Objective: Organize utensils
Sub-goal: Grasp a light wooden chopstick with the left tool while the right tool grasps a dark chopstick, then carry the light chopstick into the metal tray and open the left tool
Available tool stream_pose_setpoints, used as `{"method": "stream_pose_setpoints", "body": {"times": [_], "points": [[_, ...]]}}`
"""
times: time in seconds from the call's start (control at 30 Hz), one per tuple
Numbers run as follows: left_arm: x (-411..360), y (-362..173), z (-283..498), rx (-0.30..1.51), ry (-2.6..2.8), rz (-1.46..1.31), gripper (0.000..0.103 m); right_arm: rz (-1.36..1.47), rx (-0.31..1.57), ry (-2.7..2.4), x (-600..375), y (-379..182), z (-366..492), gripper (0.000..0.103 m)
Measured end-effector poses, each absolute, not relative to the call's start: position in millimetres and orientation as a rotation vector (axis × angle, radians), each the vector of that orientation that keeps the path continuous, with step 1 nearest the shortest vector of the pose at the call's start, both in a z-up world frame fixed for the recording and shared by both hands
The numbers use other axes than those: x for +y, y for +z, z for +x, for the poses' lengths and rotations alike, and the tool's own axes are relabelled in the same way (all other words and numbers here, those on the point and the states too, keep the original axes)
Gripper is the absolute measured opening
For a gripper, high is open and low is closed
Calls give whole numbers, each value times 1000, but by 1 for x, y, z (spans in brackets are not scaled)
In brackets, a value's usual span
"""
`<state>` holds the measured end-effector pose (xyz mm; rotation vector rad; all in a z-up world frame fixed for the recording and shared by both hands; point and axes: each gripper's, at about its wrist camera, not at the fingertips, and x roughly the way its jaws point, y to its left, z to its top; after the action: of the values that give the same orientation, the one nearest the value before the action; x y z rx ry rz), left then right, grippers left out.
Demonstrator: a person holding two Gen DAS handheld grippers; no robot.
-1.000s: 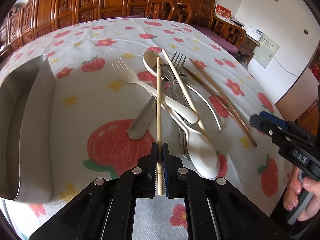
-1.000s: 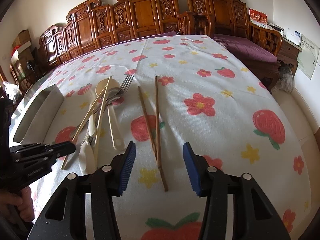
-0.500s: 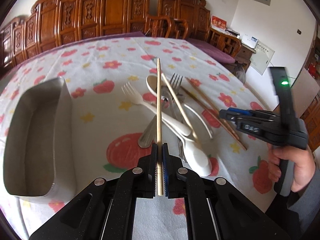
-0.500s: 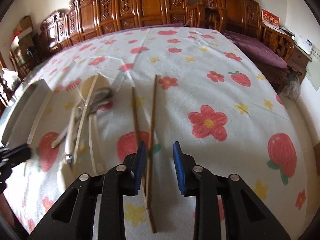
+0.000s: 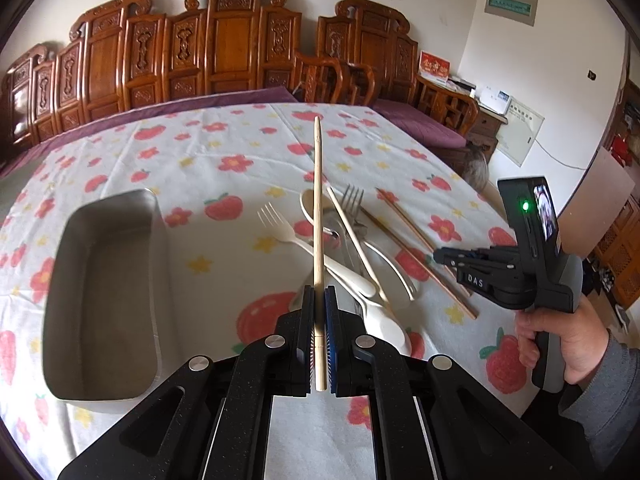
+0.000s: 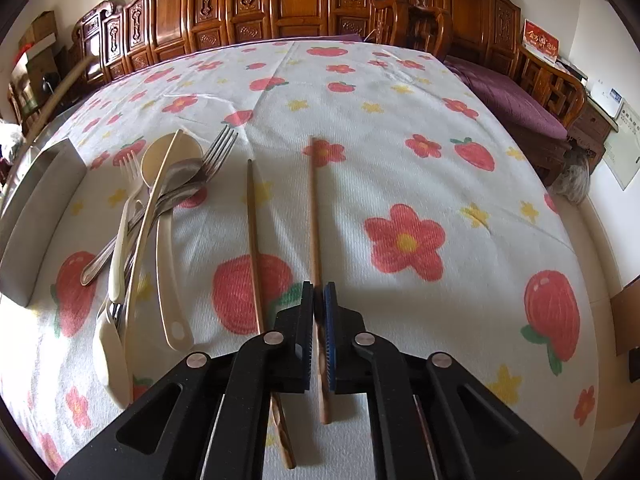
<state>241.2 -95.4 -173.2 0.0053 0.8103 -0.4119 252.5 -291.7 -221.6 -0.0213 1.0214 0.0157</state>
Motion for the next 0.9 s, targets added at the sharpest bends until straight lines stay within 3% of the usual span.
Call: {"method": "stream_pose_setpoints", "body": {"times": [0.9], "points": [[-19, -153, 246, 804, -224, 30, 4, -12, 852, 232, -219, -164, 216, 6]]}}
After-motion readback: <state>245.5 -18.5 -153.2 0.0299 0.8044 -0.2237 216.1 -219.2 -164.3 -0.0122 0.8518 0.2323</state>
